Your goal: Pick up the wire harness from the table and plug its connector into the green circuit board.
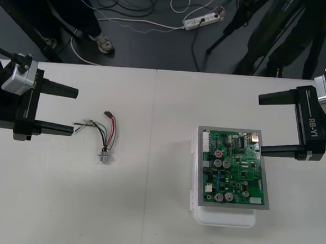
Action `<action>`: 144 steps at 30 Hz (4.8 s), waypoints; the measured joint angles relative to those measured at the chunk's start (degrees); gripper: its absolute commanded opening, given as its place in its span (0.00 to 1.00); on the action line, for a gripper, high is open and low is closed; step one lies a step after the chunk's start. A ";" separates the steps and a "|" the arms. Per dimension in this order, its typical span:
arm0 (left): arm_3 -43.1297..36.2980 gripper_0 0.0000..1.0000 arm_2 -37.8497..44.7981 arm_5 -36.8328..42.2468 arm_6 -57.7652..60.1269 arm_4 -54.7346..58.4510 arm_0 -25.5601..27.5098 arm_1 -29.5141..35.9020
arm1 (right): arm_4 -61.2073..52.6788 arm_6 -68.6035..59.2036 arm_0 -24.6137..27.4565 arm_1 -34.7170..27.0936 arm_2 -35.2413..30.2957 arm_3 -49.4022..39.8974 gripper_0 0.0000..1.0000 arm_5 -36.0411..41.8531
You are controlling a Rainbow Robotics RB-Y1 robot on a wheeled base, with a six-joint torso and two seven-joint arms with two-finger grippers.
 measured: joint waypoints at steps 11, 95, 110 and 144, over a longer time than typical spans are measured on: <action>0.00 0.73 0.00 0.00 0.00 0.00 0.00 0.00 | 0.00 0.00 0.00 0.00 0.00 0.00 1.00 0.00; 0.94 0.73 -0.03 -0.07 -0.01 -3.28 4.16 -0.83 | 0.00 0.00 2.79 0.25 1.87 0.84 1.00 -0.01; 0.95 0.73 -1.23 -0.07 -11.42 -7.09 2.84 3.62 | -1.16 0.00 3.37 1.56 2.64 1.04 1.00 -0.01; -2.38 0.73 -27.55 6.06 -56.10 -23.26 -9.36 21.21 | -1.60 0.00 3.37 14.04 3.79 1.14 1.00 -0.01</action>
